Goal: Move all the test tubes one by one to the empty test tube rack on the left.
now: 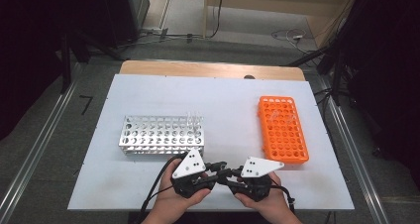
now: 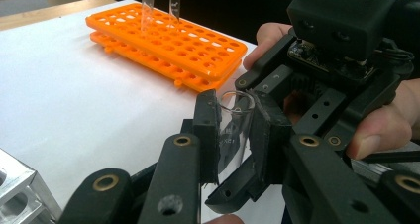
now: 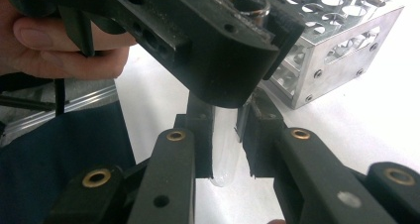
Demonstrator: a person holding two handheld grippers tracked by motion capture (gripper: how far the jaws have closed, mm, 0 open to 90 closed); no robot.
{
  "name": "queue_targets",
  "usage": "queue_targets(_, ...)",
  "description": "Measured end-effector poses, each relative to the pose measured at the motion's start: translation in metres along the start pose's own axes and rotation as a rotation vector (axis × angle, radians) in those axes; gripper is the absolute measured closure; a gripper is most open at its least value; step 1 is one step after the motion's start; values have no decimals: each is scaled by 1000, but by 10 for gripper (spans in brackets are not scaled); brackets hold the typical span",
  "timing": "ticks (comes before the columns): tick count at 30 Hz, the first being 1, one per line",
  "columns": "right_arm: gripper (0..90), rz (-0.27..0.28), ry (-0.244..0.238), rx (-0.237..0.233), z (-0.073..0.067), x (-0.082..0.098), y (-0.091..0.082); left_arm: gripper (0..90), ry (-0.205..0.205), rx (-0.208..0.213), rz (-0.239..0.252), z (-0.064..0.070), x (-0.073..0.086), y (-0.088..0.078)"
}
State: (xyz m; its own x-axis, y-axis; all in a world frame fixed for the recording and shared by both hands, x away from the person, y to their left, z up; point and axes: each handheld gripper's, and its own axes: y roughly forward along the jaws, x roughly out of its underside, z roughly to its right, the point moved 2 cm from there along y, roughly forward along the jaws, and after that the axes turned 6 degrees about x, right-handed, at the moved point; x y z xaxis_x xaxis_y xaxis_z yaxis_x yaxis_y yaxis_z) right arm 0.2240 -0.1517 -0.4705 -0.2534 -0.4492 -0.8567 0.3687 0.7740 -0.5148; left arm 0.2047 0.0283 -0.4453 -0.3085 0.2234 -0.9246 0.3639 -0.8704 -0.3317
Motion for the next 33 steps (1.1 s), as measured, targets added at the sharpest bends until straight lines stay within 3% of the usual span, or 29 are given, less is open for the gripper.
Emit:
queue_targets(10, 720, 2, 9, -5, 1, 0, 1, 758, 1, -5, 7, -1, 0, -2)
queue_targets(23, 495, 7, 27, -6, 4, 1, 0, 759, -4, -27, 28, -7, -2, -10)
queue_targets(33, 438, 13, 35, 5, 8, 1, -3, 759, -7, -45, 36, -10, -3, -15)
